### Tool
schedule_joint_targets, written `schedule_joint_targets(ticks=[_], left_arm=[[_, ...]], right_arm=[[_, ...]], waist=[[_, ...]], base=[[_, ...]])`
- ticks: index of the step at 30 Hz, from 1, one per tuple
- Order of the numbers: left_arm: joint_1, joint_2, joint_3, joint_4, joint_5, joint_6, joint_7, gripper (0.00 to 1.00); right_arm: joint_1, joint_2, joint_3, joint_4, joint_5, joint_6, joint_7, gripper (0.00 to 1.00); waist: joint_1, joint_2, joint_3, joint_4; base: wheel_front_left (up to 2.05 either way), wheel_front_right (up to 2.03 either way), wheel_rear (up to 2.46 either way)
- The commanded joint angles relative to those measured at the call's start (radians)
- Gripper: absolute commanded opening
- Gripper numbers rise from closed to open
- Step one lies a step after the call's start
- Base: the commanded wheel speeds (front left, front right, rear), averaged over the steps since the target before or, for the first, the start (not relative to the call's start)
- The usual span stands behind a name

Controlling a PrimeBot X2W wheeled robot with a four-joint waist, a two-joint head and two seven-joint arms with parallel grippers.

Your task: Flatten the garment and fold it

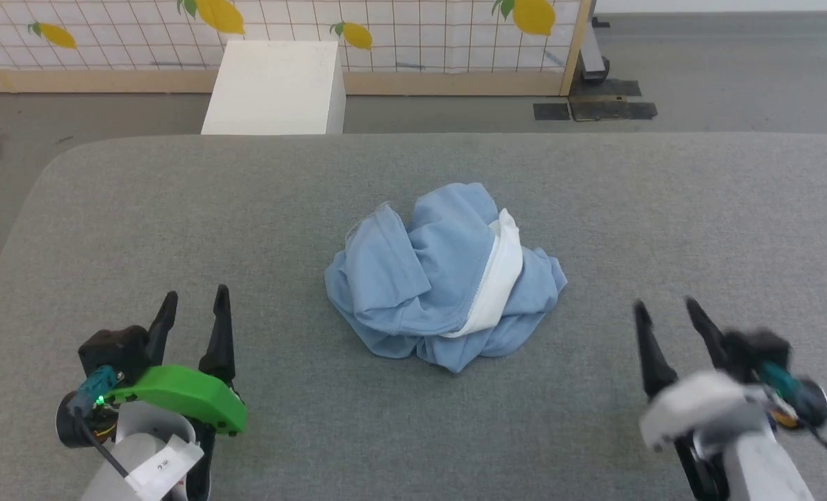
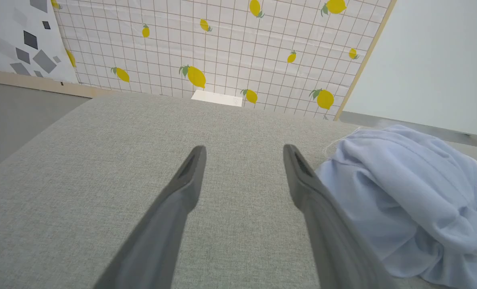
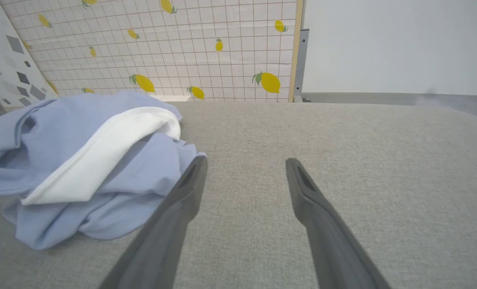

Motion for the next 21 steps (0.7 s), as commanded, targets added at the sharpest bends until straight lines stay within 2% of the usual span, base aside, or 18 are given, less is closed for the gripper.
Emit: schedule_joint_targets(ticks=[1, 8, 15, 21], left_arm=[[0.010, 0.009, -0.006, 0.000, 0.019, 0.008, 0.008, 1.00], [-0.012, 0.012, -0.020, -0.009, 0.027, 0.018, 0.032, 1.00], [-0.039, -0.003, -0.033, -0.023, 0.024, 0.020, 0.038, 1.00], [-0.060, -0.010, -0.035, -0.035, 0.022, 0.021, 0.033, 1.00]], right_arm=[[-0.060, 0.001, 0.020, 0.006, -0.017, -0.002, 0.039, 1.00], [-0.288, -0.010, 0.169, 0.087, -0.044, -0.002, 0.348, 1.00], [-0.456, -0.069, 0.311, 0.186, -0.006, -0.002, 0.714, 1.00], [-0.498, -0.115, 0.431, 0.220, 0.039, -0.002, 0.862, 1.00]], waist=[[0.0000, 0.0000, 0.014, 0.002], [0.0000, 0.0000, 0.067, 0.025], [0.0000, 0.0000, 0.122, 0.076], [0.0000, 0.0000, 0.167, 0.113]], base=[[0.00, 0.00, 0.00], [0.00, 0.00, 0.00], [0.00, 0.00, 0.00], [0.00, 0.00, 0.00]])
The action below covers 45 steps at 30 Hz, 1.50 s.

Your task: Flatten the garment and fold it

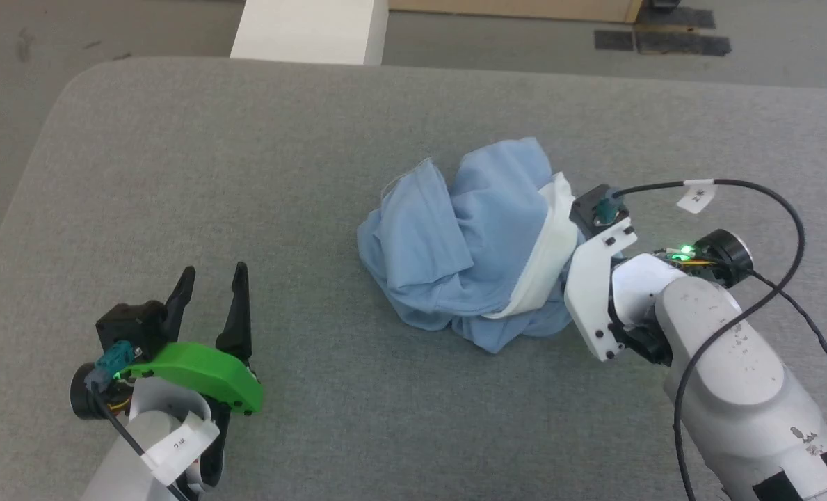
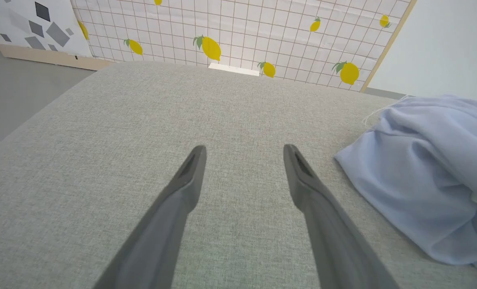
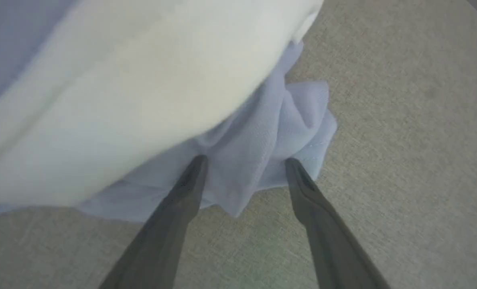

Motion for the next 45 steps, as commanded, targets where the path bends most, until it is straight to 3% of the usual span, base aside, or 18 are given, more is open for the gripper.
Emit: schedule_joint_targets(ticks=[1, 6, 7, 8, 9, 16, 20, 25, 31, 36, 37, 38, 39, 45], left_arm=[[-0.019, -0.004, 0.000, -0.004, -0.003, 0.004, -0.004, 1.00], [-0.026, -0.010, -0.001, -0.001, -0.008, 0.003, -0.008, 1.00], [-0.027, -0.010, -0.001, 0.001, -0.010, 0.003, -0.008, 1.00], [-0.028, -0.012, -0.002, 0.004, -0.012, 0.001, -0.009, 1.00], [-0.029, -0.012, -0.002, 0.005, -0.013, 0.001, -0.009, 1.00], [-0.026, -0.009, 0.004, 0.017, -0.021, 0.001, -0.016, 1.00], [-0.015, -0.005, 0.007, 0.019, -0.025, 0.003, -0.018, 1.00], [0.001, -0.008, 0.005, 0.017, -0.033, 0.004, -0.019, 1.00], [0.015, -0.009, 0.001, 0.014, -0.041, 0.004, -0.017, 1.00], [0.022, -0.006, -0.003, 0.012, -0.047, 0.004, -0.009, 1.00], [0.022, -0.005, -0.004, 0.012, -0.048, 0.003, -0.008, 1.00], [0.022, -0.005, -0.005, 0.013, -0.049, 0.003, -0.007, 1.00], [0.022, -0.004, -0.005, 0.013, -0.050, 0.003, -0.006, 1.00], [0.025, 0.001, -0.012, 0.014, -0.052, 0.004, 0.002, 1.00]], right_arm=[[-0.011, -0.010, 0.025, 0.005, 0.012, -0.001, 0.009, 1.00], [-0.010, -0.034, 0.105, 0.010, 0.064, -0.001, 0.007, 1.00], [-0.012, -0.037, 0.113, 0.010, 0.074, -0.001, 0.003, 0.43], [-0.015, -0.042, 0.123, 0.008, 0.086, -0.001, -0.007, 0.14], [-0.018, -0.047, 0.127, 0.005, 0.093, -0.001, -0.018, 0.00], [-0.039, -0.073, 0.051, -0.029, 0.139, -0.001, -0.126, 0.00], [-0.014, -0.087, -0.063, -0.086, 0.139, -0.001, -0.192, 0.00], [0.128, -0.100, -0.277, -0.194, 0.106, -0.001, -0.205, 0.00], [0.384, -0.032, -0.486, -0.300, 0.055, -0.001, -0.123, 0.00], [0.501, 0.045, -0.518, -0.353, 0.053, -0.001, -0.088, 0.00], [0.509, 0.055, -0.522, -0.365, 0.055, -0.001, -0.100, 0.18], [0.512, 0.061, -0.523, -0.375, 0.055, -0.001, -0.112, 0.89], [0.511, 0.068, -0.527, -0.391, 0.057, -0.001, -0.136, 1.00], [0.491, 0.092, -0.606, -0.487, 0.062, -0.001, -0.362, 1.00]], waist=[[0.0000, 0.0000, 0.034, 0.031], [0.0000, 0.0000, 0.053, 0.041], [0.0000, 0.0000, 0.055, 0.042], [0.0000, 0.0000, 0.057, 0.042], [0.0000, 0.0000, 0.058, 0.041], [0.0000, 0.0000, 0.026, 0.011], [0.0000, 0.0000, -0.008, -0.017], [0.0000, 0.0000, -0.046, -0.034], [0.0000, 0.0000, -0.061, -0.042], [0.0000, 0.0000, -0.062, -0.046], [0.0000, 0.0000, -0.061, -0.047], [0.0000, 0.0000, -0.062, -0.048], [0.0000, 0.0000, -0.063, -0.049], [0.0000, 0.0000, -0.087, -0.055]], base=[[0.00, 0.00, 0.00], [0.00, 0.00, 0.00], [0.00, 0.00, 0.00], [0.00, 0.00, 0.00], [0.00, 0.00, 0.00], [0.00, 0.00, 0.00], [0.00, 0.00, 0.00], [0.00, 0.00, 0.00], [0.00, 0.00, 0.00], [0.00, 0.00, 0.00], [0.00, 0.00, 0.00], [0.00, 0.00, 0.00], [0.00, 0.00, 0.00], [0.00, 0.00, 0.00]])
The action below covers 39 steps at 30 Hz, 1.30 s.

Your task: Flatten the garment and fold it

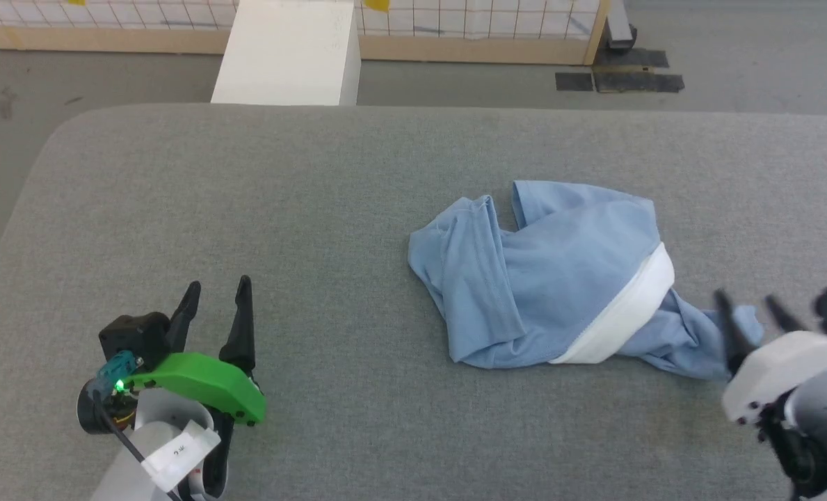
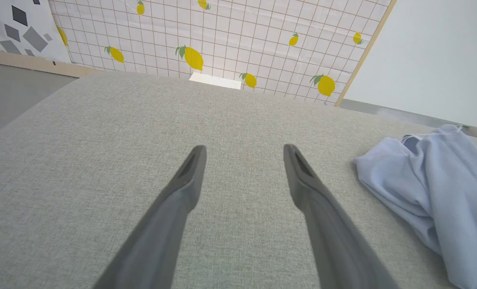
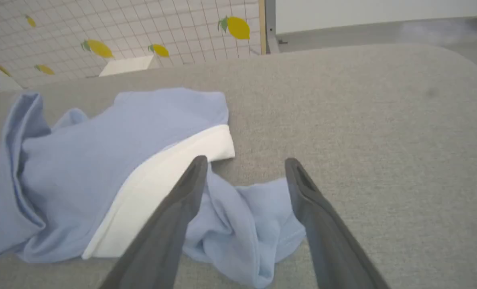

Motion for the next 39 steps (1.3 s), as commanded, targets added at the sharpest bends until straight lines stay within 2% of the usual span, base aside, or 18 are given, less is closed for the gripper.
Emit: schedule_joint_targets(ticks=[1, 5, 11, 12, 14, 15, 19, 22, 25, 30, 36, 37, 38, 39], left_arm=[[0.012, 0.005, 0.000, -0.001, -0.005, 0.004, 0.002, 1.00], [0.026, 0.003, -0.004, -0.003, -0.009, 0.007, 0.002, 1.00], [0.005, -0.022, -0.033, -0.014, -0.016, -0.008, 0.020, 1.00], [-0.054, -0.043, -0.085, -0.019, -0.002, -0.031, 0.071, 1.00], [-0.110, -0.064, -0.134, -0.016, 0.012, -0.048, 0.133, 1.00], [-0.199, -0.104, -0.227, 0.009, 0.032, -0.077, 0.274, 1.00], [-0.289, -0.153, -0.336, 0.048, 0.046, -0.114, 0.467, 1.00], [-0.328, -0.168, -0.396, 0.080, 0.051, -0.128, 0.602, 1.00], [-0.362, -0.165, -0.441, 0.117, 0.070, -0.121, 0.719, 1.00], [-0.406, -0.150, -0.476, 0.180, 0.106, -0.102, 0.812, 1.00], [-0.427, -0.161, -0.498, 0.247, 0.102, -0.122, 0.840, 1.00], [-0.429, -0.166, -0.497, 0.255, 0.098, -0.125, 0.835, 0.18], [-0.429, -0.169, -0.497, 0.266, 0.092, -0.128, 0.835, 0.00], [-0.428, -0.172, -0.497, 0.273, 0.084, -0.133, 0.837, 0.00]], right_arm=[[-0.009, 0.005, -0.018, -0.017, -0.002, -0.002, -0.051, 1.00], [0.013, 0.018, -0.092, -0.029, -0.005, -0.002, -0.198, 1.00], [0.027, 0.021, -0.115, 0.031, 0.008, -0.002, -0.274, 1.00], [0.020, 0.021, -0.115, 0.050, 0.004, -0.002, -0.280, 1.00], [0.012, 0.021, -0.116, 0.058, -0.001, -0.002, -0.281, 1.00], [-0.001, 0.021, -0.114, 0.068, -0.010, -0.002, -0.280, 1.00], [-0.011, 0.021, -0.109, 0.075, -0.016, -0.002, -0.279, 1.00], [-0.020, 0.021, -0.107, 0.082, -0.016, -0.002, -0.282, 1.00], [-0.027, 0.021, -0.106, 0.091, -0.011, -0.002, -0.291, 1.00], [-0.037, 0.022, -0.098, 0.106, 0.001, -0.002, -0.306, 1.00], [-0.049, 0.022, -0.088, 0.122, 0.013, -0.002, -0.318, 1.00], [-0.050, 0.022, -0.087, 0.125, 0.013, -0.002, -0.321, 1.00], [-0.051, 0.022, -0.085, 0.128, 0.013, -0.002, -0.323, 1.00], [-0.052, 0.022, -0.083, 0.131, 0.013, -0.002, -0.323, 1.00]], waist=[[0.0000, 0.0000, -0.012, -0.001], [0.0000, 0.0000, -0.032, -0.005], [0.0000, 0.0000, -0.039, -0.011], [0.0000, 0.0000, -0.034, -0.014], [0.0000, 0.0000, -0.025, -0.016], [0.0000, 0.0000, -0.012, -0.025], [0.0000, 0.0000, 0.009, -0.043], [0.0000, 0.0000, 0.027, -0.061], [0.0000, 0.0000, 0.043, -0.078], [0.0000, 0.0000, 0.070, -0.101], [0.0000, 0.0000, 0.097, -0.112], [0.0000, 0.0000, 0.099, -0.111], [0.0000, 0.0000, 0.101, -0.110], [0.0000, 0.0000, 0.102, -0.109]], base=[[0.00, 0.00, 0.00], [0.00, 0.00, 0.00], [0.00, 0.00, 0.00], [0.00, 0.00, 0.00], [0.00, 0.00, 0.00], [0.00, 0.00, 0.00], [0.00, 0.00, 0.00], [0.00, 0.00, 0.00], [0.00, 0.00, 0.00], [0.00, 0.00, 0.00], [0.00, 0.00, 0.00], [0.00, 0.00, 0.00], [0.00, 0.00, 0.00], [0.00, 0.00, 0.00]])
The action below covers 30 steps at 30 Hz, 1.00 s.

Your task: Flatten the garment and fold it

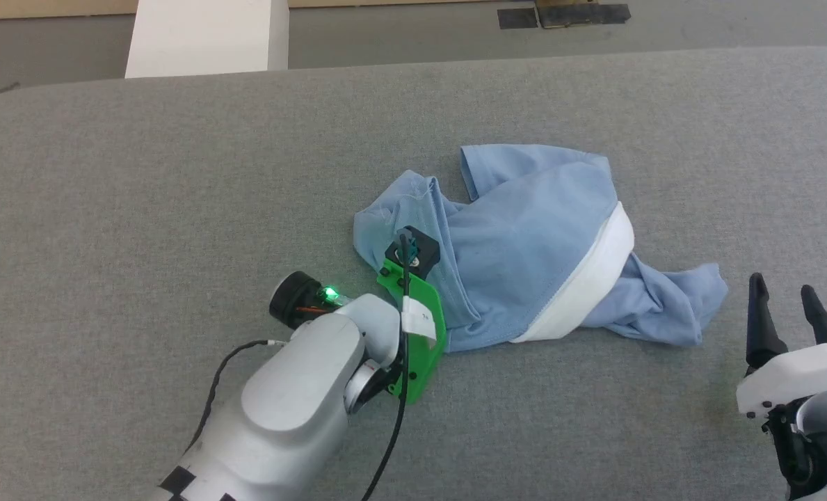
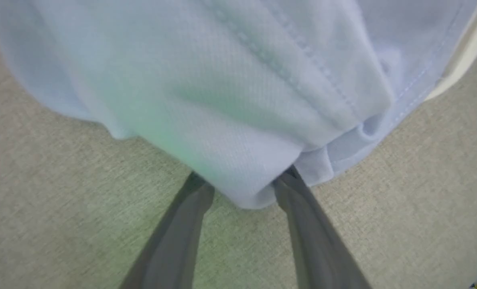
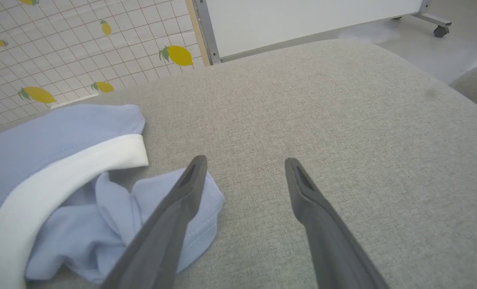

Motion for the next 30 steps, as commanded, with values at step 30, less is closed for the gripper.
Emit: schedule_joint_targets(ticks=[30], left_arm=[[0.457, 0.193, 0.597, -0.250, -0.420, 0.275, -0.269, 0.00]], right_arm=[[0.003, 0.001, 0.046, 0.025, -0.031, -0.002, 0.021, 1.00]], waist=[[0.0000, -0.0001, -0.077, 0.166]], base=[[0.00, 0.00, 0.00]])
